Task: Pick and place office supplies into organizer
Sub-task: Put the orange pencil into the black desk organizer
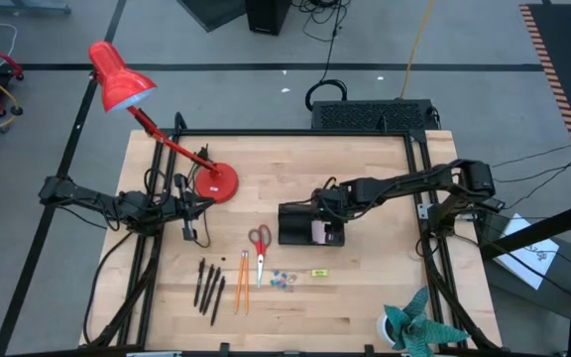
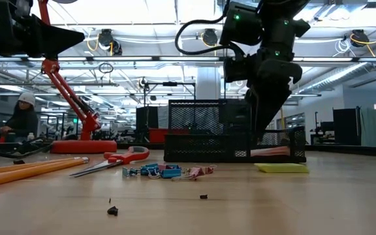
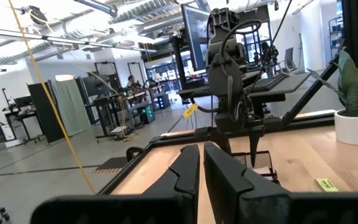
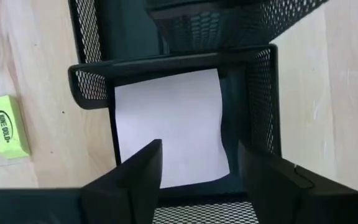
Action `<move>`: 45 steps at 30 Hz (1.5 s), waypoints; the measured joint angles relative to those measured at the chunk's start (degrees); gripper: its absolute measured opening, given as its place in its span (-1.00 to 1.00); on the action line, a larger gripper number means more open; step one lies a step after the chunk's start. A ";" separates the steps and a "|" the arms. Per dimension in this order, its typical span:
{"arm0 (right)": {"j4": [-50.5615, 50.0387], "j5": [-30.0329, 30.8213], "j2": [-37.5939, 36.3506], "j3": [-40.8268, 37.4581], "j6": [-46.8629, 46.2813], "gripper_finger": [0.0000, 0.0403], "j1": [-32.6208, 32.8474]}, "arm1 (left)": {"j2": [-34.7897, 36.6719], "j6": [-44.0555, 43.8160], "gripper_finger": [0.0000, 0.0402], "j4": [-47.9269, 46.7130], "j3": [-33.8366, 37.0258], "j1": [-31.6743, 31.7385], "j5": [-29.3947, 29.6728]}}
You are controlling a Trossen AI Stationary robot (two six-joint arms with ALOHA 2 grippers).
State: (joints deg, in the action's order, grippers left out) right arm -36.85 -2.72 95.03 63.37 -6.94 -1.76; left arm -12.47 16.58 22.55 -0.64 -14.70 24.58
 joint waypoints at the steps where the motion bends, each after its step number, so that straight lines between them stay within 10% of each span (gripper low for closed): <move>1: 0.10 0.47 -0.31 0.00 0.03 0.00 0.02 | 0.00 -0.02 -0.84 0.02 0.00 0.00 0.00; 12: 0.54 -1.80 -1.58 -0.02 0.64 -0.94 3.13 | -0.02 -0.06 -0.84 0.00 0.00 0.00 0.00; 33: 9.80 11.36 -22.33 4.10 13.13 -0.98 13.44 | 0.00 4.24 -0.84 5.16 0.00 -0.02 0.04; 45: 41.05 25.36 -37.25 -20.57 22.49 -0.98 24.42 | 0.00 -1.44 -0.84 4.88 -1.16 -0.02 3.20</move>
State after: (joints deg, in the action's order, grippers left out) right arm 4.19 22.64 57.78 42.80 15.55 22.67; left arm -12.47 15.14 27.43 -1.81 -14.72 27.78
